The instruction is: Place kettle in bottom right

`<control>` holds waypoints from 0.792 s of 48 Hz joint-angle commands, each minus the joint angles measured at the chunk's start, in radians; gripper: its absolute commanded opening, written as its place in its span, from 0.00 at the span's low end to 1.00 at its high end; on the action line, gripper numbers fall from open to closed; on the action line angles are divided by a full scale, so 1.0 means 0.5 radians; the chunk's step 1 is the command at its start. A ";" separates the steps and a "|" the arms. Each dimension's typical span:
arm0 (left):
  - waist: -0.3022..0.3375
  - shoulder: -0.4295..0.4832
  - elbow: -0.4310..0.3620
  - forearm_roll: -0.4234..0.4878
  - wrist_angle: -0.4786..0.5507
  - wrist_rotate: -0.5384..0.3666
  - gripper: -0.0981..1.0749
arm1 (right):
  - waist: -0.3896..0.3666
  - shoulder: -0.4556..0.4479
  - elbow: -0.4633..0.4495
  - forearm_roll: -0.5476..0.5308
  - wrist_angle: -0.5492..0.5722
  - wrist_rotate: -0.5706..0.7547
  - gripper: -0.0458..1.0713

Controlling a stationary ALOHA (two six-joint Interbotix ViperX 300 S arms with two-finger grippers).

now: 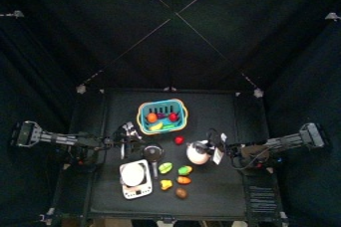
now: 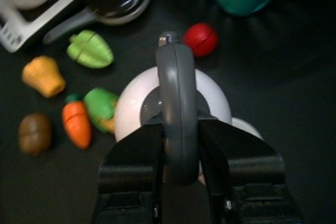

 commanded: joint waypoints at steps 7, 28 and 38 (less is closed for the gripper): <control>-0.003 0.000 -0.043 0.003 -0.006 0.000 0.72 | 0.460 0.074 -0.037 0.206 0.012 0.018 0.53; 0.000 0.003 -0.043 0.003 -0.006 0.000 0.72 | 0.558 0.218 0.009 0.402 0.120 0.015 0.53; 0.006 0.003 -0.037 0.003 -0.006 -0.003 0.72 | 0.543 0.233 0.003 0.445 0.120 0.021 0.55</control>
